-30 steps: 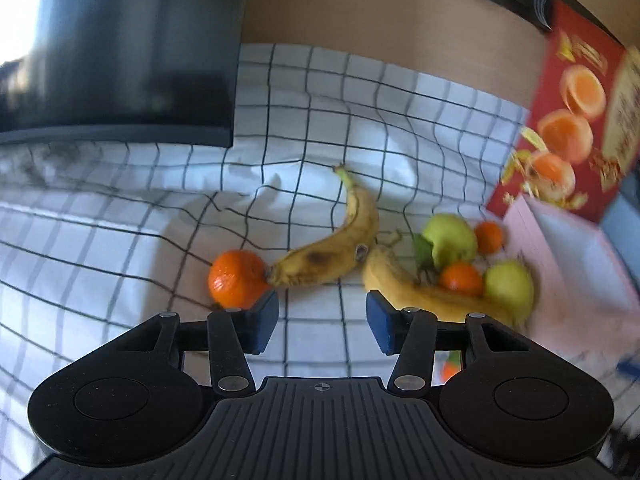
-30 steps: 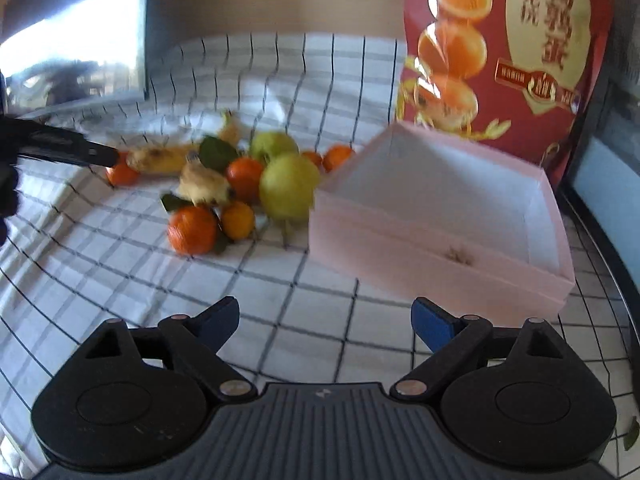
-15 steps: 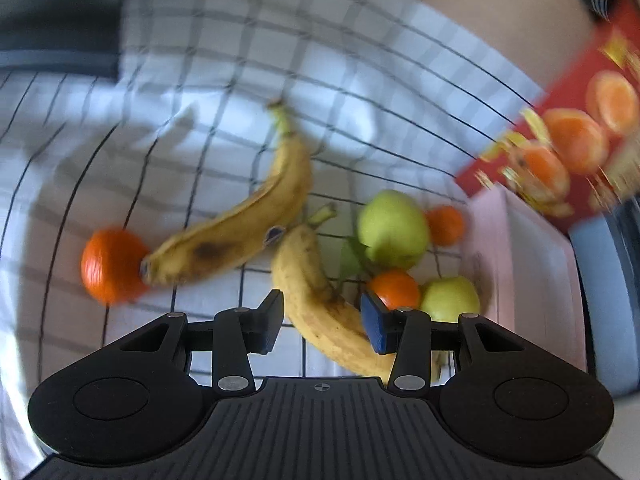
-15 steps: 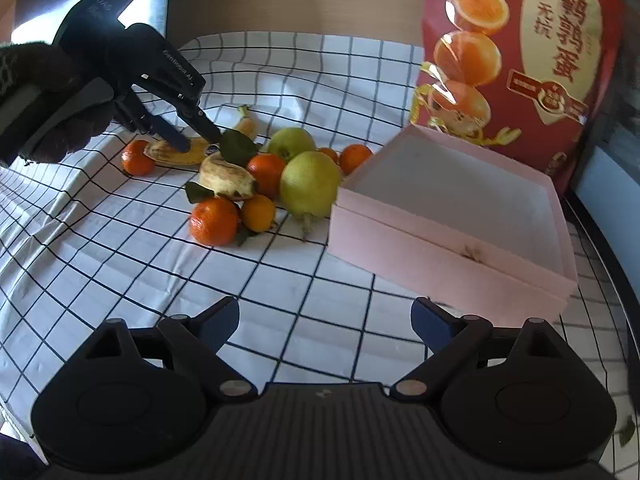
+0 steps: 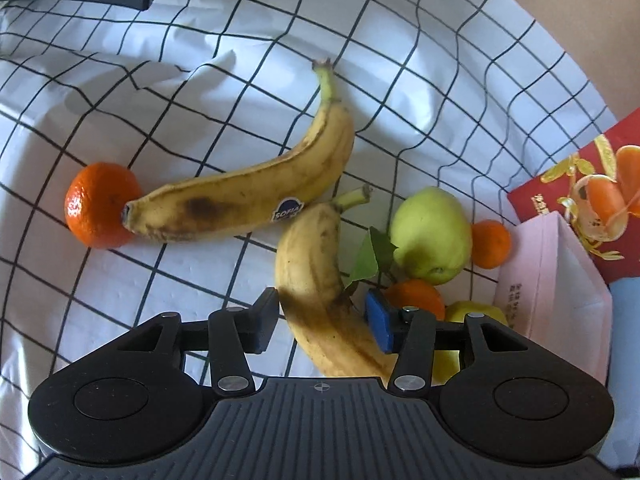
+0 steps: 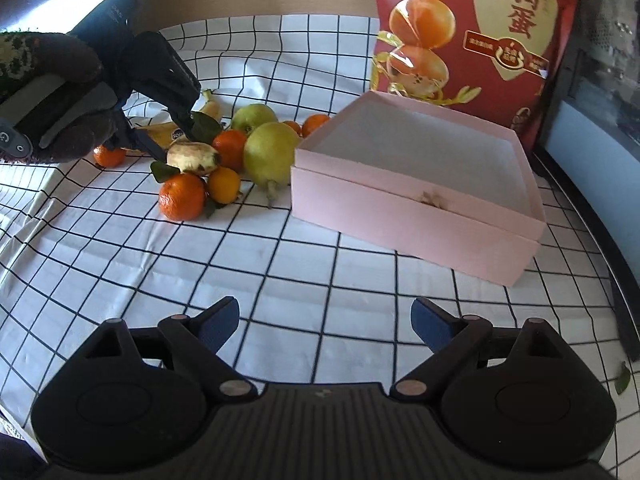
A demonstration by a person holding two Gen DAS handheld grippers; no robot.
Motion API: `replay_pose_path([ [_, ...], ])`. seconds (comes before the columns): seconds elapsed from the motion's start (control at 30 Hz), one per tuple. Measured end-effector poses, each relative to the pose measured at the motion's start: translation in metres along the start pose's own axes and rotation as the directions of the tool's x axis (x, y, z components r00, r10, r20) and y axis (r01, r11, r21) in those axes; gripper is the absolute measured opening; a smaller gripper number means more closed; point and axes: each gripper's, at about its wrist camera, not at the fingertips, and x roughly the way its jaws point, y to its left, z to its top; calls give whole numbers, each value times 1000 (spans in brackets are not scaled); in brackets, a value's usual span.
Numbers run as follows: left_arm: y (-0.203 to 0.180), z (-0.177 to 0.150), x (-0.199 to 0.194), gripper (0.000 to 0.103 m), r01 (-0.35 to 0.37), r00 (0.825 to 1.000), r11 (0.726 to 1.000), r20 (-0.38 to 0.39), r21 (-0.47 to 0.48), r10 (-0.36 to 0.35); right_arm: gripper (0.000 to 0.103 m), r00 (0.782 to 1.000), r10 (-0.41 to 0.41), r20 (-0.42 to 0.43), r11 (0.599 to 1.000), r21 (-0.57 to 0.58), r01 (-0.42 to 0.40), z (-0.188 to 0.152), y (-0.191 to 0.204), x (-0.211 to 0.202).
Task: Organize fruits
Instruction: 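Lower the left tool onto the yellow banana and close around it, then lift the banana with the left tool while the right tool grasps a mandarin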
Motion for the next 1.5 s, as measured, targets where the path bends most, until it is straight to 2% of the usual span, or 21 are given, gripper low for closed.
replay_pose_path([
  [0.2, -11, -4, 9, 55, -73, 997, 997, 7, -4, 73, 94, 999, -19, -37, 1000, 13, 19, -10, -6, -1],
  [0.33, -3, -12, 3, 53, -27, 999, 1000, 39, 8, 26, 94, 999, -23, -43, 999, 30, 24, -17, -15, -6],
  [0.43, 10, -15, -8, 47, 4, 998, 1000, 58, -9, -3, 94, 998, -26, -54, 998, 51, 28, -19, -24, -6],
  [0.5, 15, -17, -16, 43, -4, 998, 1000, 69, 5, 3, 94, 997, -23, -69, 998, 63, 27, -21, -28, -4],
  [0.63, 30, -29, -30, 42, -44, 995, 996, 93, 75, 36, 94, 996, -6, -86, 998, 63, 12, -24, -28, -1],
  [0.9, 63, -65, -48, 42, -109, 990, 978, 107, 180, 91, 94, 997, 45, -65, 999, 0, -45, -20, -13, -2],
  [1.0, 75, -71, -53, 42, -93, 991, 980, 107, 176, 75, 94, 996, 62, -69, 998, -27, -64, -18, -6, 0],
  [1.37, 73, -93, -60, 43, -118, 988, 953, 134, 280, 83, 94, 989, 144, -23, 984, -105, -146, -14, 17, -4],
  [1.5, 71, -100, -57, 48, -132, 988, 944, 114, 302, 102, 94, 984, 176, 5, 972, -157, -173, -10, 29, -4],
])
